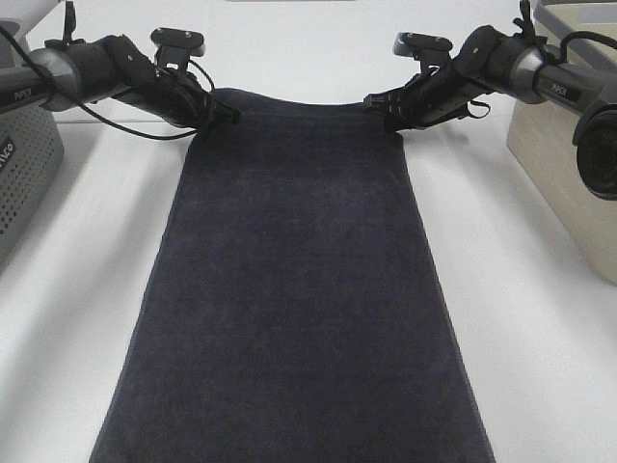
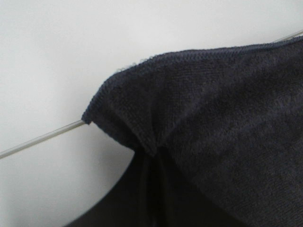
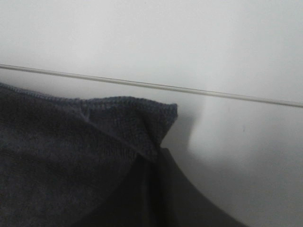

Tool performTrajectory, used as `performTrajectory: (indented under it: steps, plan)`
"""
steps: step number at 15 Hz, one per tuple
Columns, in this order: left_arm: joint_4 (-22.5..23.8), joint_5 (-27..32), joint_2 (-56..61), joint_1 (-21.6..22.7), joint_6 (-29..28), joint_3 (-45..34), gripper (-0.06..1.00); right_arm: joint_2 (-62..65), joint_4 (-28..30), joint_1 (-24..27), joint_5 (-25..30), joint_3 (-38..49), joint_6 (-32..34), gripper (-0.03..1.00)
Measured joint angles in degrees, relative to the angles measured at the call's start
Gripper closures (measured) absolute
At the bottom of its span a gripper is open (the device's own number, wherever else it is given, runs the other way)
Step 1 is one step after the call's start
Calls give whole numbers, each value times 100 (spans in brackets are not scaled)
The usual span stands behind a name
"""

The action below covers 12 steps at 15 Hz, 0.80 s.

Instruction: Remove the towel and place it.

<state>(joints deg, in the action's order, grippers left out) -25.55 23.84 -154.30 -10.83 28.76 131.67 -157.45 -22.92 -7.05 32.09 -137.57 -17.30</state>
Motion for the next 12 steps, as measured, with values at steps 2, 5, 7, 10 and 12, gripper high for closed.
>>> performTrajectory:
  steps: [2,5,7,10,12]
  plan:
    - [0,-29,0,0,0,0,94,0,0,0,-6,0,0,95]
    - [0,-109,-11,0,0,0,94,0,0,0,-46,0,0,95]
    - [-17,-149,-74,0,0,0,90,0,0,0,-57,0,0,94]
    - [-11,-332,-201,0,0,6,70,0,0,0,-69,0,0,77]
    - [-6,-659,-201,0,0,6,43,0,0,0,-103,0,0,41]
